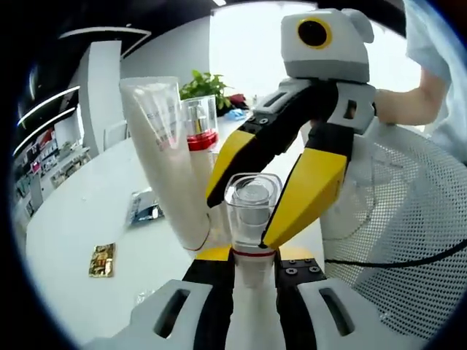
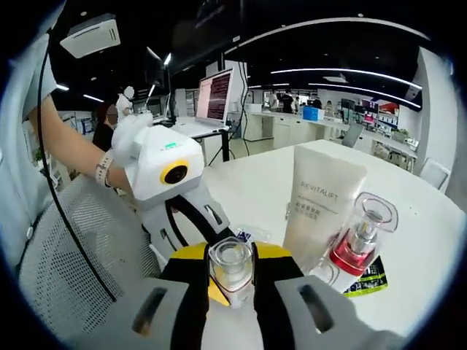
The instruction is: Arrange the skincare products in the storage area until every visible bottle or jar stands upright without overlapping.
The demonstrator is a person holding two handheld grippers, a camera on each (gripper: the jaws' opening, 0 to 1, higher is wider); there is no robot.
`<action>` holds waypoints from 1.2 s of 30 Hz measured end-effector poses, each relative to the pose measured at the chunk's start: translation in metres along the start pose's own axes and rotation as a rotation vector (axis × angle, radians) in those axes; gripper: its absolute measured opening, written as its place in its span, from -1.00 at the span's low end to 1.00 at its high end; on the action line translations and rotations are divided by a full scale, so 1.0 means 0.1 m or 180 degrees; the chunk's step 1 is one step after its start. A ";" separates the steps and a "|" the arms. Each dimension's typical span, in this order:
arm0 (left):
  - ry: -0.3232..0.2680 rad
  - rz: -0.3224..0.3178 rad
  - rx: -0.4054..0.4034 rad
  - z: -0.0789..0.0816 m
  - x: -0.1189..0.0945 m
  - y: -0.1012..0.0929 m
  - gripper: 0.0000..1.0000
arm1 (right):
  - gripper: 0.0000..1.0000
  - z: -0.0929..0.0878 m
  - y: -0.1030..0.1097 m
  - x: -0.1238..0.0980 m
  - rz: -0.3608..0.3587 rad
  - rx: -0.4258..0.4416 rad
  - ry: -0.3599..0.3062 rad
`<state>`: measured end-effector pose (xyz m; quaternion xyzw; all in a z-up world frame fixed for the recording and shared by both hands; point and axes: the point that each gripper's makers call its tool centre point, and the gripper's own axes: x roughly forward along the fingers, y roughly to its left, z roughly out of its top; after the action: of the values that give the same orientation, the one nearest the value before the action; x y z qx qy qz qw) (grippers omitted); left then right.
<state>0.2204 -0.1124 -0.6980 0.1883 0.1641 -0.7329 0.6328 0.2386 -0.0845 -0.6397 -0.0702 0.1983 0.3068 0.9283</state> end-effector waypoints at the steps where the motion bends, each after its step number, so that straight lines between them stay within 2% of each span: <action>1: -0.0022 -0.0004 0.0002 0.00 0.00 0.00 -0.66 | -0.55 0.00 0.00 -0.01 -0.0001 0.0004 -0.0006; 13: -0.0021 0.0061 0.0152 -0.01 -0.02 0.05 -0.63 | -0.45 0.06 -0.01 -0.05 -0.0022 0.0004 -0.0067; 16: 0.0028 0.0131 0.0161 -0.01 -0.05 0.08 -0.54 | -0.44 0.11 -0.01 -0.13 -0.0019 -0.0019 -0.0093; 18: 0.0111 0.0144 0.0087 -0.01 -0.09 0.09 -0.46 | -0.44 0.13 -0.01 -0.22 -0.0038 -0.0064 -0.0110; 21: 0.0205 0.0163 -0.0145 -0.03 -0.17 0.07 -0.45 | -0.45 0.13 -0.04 -0.37 -0.0044 -0.0091 -0.0131; 24: 0.0356 0.0216 -0.0279 -0.09 -0.23 0.06 -0.45 | -0.46 0.08 -0.07 -0.51 -0.0031 -0.0106 -0.0127; 25: 0.0494 0.0264 -0.0313 -0.14 -0.26 0.05 -0.48 | -0.47 0.00 -0.15 -0.56 -0.0066 -0.0089 -0.0088; 28: 0.0652 0.0310 -0.0320 -0.18 -0.26 0.01 -0.66 | -0.50 -0.12 -0.22 -0.64 -0.0086 0.0019 0.0013; 30: 0.0715 0.0288 -0.0386 -0.20 -0.23 -0.01 -0.74 | -0.47 -0.27 -0.29 -0.64 -0.0097 0.0133 0.0201; 32: 0.0786 0.0244 -0.0513 -0.23 -0.19 -0.05 -0.77 | -0.48 -0.34 -0.36 -0.62 -0.0139 0.0083 0.0254; 33: 0.0805 0.0247 -0.0548 -0.24 -0.18 -0.05 -0.78 | -0.47 -0.44 -0.38 -0.61 -0.0104 0.0126 0.0396; 36: 0.0889 0.0289 -0.0568 -0.26 -0.13 -0.04 -0.84 | -0.46 -0.54 -0.44 -0.57 -0.0079 0.0077 0.0548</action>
<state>0.2203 -0.0878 -0.7145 0.2386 0.3062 -0.6529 0.6505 0.2056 -0.1636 -0.6653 -0.0875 0.2801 0.2856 0.9123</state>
